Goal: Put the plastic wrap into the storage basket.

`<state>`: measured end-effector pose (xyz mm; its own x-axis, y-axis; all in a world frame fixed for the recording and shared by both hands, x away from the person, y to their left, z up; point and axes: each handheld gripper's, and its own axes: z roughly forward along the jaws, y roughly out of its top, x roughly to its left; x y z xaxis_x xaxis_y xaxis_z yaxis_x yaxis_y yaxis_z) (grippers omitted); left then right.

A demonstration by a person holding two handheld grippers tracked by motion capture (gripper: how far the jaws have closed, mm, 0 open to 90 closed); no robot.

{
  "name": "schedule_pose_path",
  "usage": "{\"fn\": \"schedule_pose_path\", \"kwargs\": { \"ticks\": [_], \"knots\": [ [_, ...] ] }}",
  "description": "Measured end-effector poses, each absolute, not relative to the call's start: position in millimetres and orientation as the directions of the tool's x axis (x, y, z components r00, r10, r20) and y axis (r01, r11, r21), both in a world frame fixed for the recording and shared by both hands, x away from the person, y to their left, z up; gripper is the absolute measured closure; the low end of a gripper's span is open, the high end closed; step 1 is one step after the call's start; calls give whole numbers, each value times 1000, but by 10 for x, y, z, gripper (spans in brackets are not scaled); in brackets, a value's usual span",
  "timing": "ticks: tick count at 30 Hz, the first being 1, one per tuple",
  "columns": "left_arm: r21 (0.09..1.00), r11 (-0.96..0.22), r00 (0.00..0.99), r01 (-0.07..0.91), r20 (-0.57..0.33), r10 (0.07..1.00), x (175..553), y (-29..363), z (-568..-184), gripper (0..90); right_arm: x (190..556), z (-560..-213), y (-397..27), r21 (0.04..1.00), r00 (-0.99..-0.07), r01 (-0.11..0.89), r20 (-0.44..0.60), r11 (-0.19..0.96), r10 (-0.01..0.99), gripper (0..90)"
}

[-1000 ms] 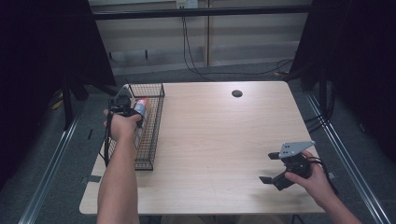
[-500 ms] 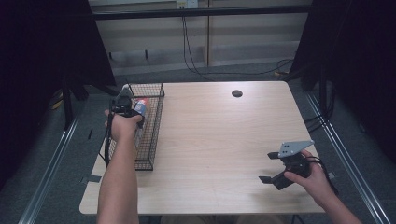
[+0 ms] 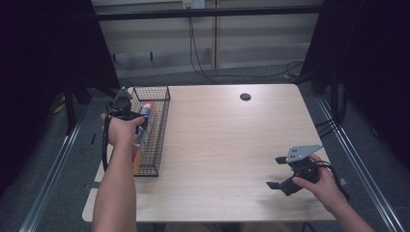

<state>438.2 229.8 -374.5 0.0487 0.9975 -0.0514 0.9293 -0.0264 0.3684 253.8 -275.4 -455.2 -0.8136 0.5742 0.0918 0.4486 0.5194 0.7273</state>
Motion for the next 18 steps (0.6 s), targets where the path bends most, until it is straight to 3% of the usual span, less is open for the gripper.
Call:
{"fn": "schedule_pose_path", "kwargs": {
  "ticks": [18],
  "knots": [
    [443,-98,167,891,-119,979,4241,2029,-3398,150,2538,-4547,-2783,729,-809,452,94,514,580,37]
  ]
}}
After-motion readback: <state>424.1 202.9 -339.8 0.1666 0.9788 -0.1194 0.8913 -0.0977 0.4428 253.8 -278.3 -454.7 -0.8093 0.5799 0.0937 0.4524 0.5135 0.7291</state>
